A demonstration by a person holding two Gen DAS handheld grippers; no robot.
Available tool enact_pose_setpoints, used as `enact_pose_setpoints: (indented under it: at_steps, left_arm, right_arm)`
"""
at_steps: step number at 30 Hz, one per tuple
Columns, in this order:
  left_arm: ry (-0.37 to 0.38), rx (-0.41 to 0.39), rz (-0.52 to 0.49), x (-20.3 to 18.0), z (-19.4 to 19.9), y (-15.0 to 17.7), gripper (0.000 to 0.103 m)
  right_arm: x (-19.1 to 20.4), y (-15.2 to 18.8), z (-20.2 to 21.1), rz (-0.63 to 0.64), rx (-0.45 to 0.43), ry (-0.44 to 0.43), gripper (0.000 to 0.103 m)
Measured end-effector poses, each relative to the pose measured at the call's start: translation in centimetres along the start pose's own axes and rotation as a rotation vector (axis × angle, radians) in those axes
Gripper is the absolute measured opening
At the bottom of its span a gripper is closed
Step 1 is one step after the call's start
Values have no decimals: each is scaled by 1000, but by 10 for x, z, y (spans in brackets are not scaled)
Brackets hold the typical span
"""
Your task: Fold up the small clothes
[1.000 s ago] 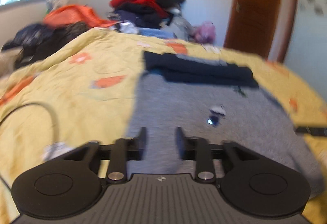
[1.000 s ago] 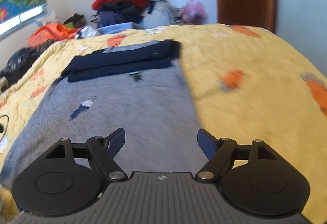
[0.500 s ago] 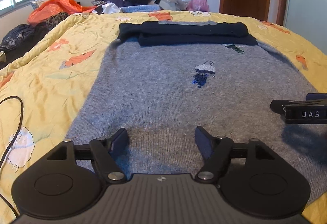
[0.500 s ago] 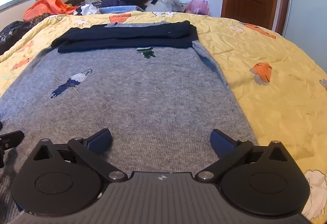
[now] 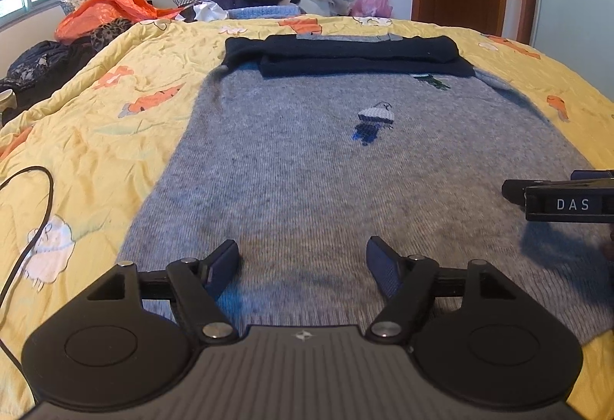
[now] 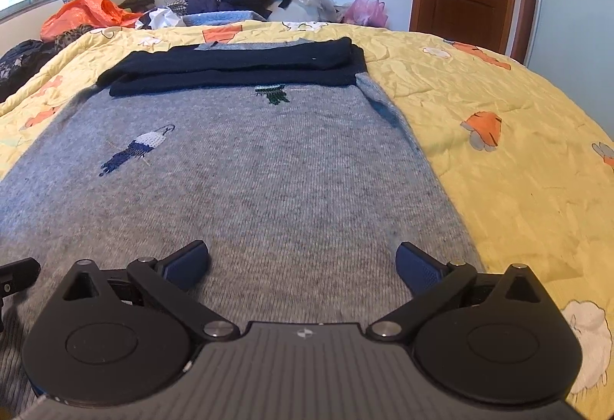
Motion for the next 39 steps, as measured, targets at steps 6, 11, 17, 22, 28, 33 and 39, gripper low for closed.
enact_pose_setpoints:
  at_steps: [6, 11, 17, 22, 28, 33, 39]
  left_arm:
    - [-1, -37, -9, 0, 2, 5, 76]
    - [5, -44, 2, 2, 2, 6, 77]
    - [2, -44, 1, 2, 2, 7, 77]
    - [1, -44, 1, 2, 2, 7, 77]
    - [2, -45, 1, 2, 2, 7, 77]
    - [2, -46, 4, 2, 3, 7, 77]
    - [5, -45, 6, 3, 3, 7, 78]
  right_arm:
    - [-1, 3, 3, 0, -22, -3, 103]
    - [-1, 3, 3, 0, -23, -3, 103]
    - [-1, 3, 3, 0, -24, -3, 103]
    - [-1, 3, 3, 1, -24, -4, 103]
    - [-1, 4, 4, 3, -24, -5, 103]
    - [-7, 17, 19, 12, -25, -7, 103]
    - [-13, 34, 41, 21, -7, -20, 103]
Point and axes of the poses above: each gripper's, at about its wrist camera, not at the fingertips, and z roughly against the way its jaws point, x to its left, y to its underside, the point moved 5 cm from there along -z, roughly the way its jaws point, and after that the axes turned 9 degrees about y, right-handed, at the moved point
